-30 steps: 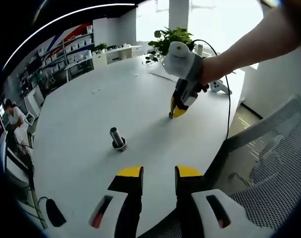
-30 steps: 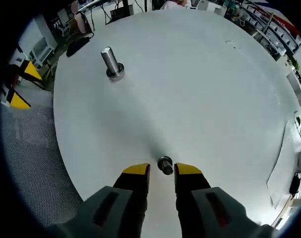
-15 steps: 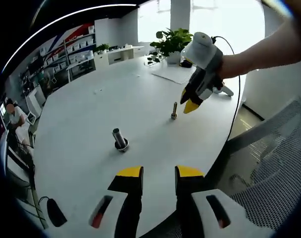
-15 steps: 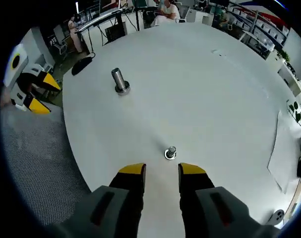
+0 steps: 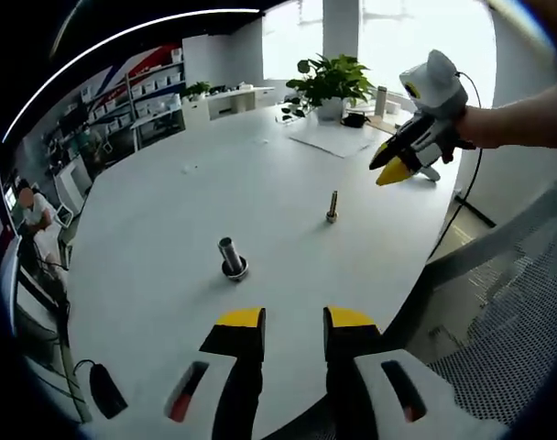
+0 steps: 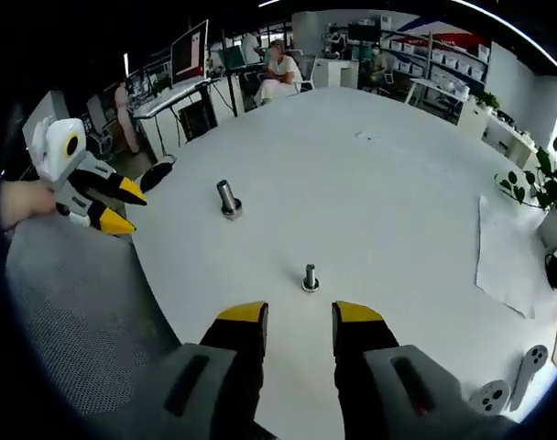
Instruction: Place the washer onto the threaded stud by aligning its center hole with the stud, sliding it down to the base, and recovering from edge contact or off-axis alignment until the washer reaches the visible bottom stop.
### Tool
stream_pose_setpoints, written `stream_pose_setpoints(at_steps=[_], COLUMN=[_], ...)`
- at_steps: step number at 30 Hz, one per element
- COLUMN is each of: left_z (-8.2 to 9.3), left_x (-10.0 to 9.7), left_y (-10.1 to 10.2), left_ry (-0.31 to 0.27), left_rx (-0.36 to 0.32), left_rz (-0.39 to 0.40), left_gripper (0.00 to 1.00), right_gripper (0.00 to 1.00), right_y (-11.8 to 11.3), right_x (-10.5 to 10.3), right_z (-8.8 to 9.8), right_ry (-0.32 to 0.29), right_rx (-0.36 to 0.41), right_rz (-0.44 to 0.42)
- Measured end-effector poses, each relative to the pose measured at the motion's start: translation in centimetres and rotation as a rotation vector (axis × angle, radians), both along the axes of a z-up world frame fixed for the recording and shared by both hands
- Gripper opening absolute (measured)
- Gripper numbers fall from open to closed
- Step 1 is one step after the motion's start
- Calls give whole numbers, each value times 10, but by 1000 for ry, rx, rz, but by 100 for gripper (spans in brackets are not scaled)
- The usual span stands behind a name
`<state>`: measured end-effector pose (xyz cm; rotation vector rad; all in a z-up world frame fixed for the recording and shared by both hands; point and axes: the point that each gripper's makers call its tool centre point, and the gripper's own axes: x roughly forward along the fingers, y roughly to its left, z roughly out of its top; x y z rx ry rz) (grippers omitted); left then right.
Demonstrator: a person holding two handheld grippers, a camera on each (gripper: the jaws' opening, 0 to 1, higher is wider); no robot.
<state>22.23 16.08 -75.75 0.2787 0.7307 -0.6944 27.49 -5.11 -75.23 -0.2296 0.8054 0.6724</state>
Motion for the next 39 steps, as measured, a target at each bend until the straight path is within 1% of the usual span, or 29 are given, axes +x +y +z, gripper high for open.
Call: stream_pose_setpoints(at_steps=[1,3,5,6,7,9,11,13,14,15,17,19,20,21,22,23,26,30,33,37,39], left_z=[0,0,2,2,2,2,3,2,3,4,6,12,14,16,16,17,17,22,25,32,36], left_x=[1,0,-2,-2,-2,-2,-2,-1,-1,0,1,5,5,6,6,6,7,9,12,18,20], left_y=[0,1,0,0,0,-1,-2,-2,-2,-2,-2,-1,0,0,-1,-2,-1,-1,1,6,11], left_ry=[-1,0,-7,-8,-9,-10,-11,-13,-13,-15,-23,-51,-53,-50,-46,-49,-58,-79,-91,-111,-123], left_rx=[0,-2,-3,-1,0,-3,-5,-3,-10,-15,-21,-35,-43,-54,-64,-69,-58,-70,-76,-98,-116], left_rz=[2,4,0,-1,-3,-5,-9,-9,-6,-5,3,13,17,23,30,30,27,32,43,77,101], left_gripper=[23,23,23,23,23,23,23,23,23,23,23,23,23,23,23,23,23,23,23,23,23], right_gripper=[30,30,30,30,30,30,30,31,31,31,32,32,32,32,32,32,32,32,32,32,33], right_y=[1,2,7,8,10,11,15,23,28,31,33,38,39,43,45,51,58,64,64,61,61], right_x=[-5,-8,-12,-12,-14,-19,-23,-30,-29,-29,-34,-36,-39,-37,-37,-37,-34,-27,-24,-23,-24], right_z=[7,13,25,27,33,40,49,59,73,83,85,78,72,76,81,92,96,94,92,89,85], right_ry=[-20,-34,-51,-56,-70,-81,-117,-149,-219,-272,-265,-244,-194,-191,-203,-223,-239,-269,-294,-317,-317], right_rx=[21,43,106,117,147,164,189,235,291,334,362,333,299,311,326,363,354,356,359,374,377], right_rz=[-6,-16,-52,-60,-78,-93,-118,-136,-146,-159,-202,-191,-181,-185,-192,-188,-182,-183,-190,-217,-220])
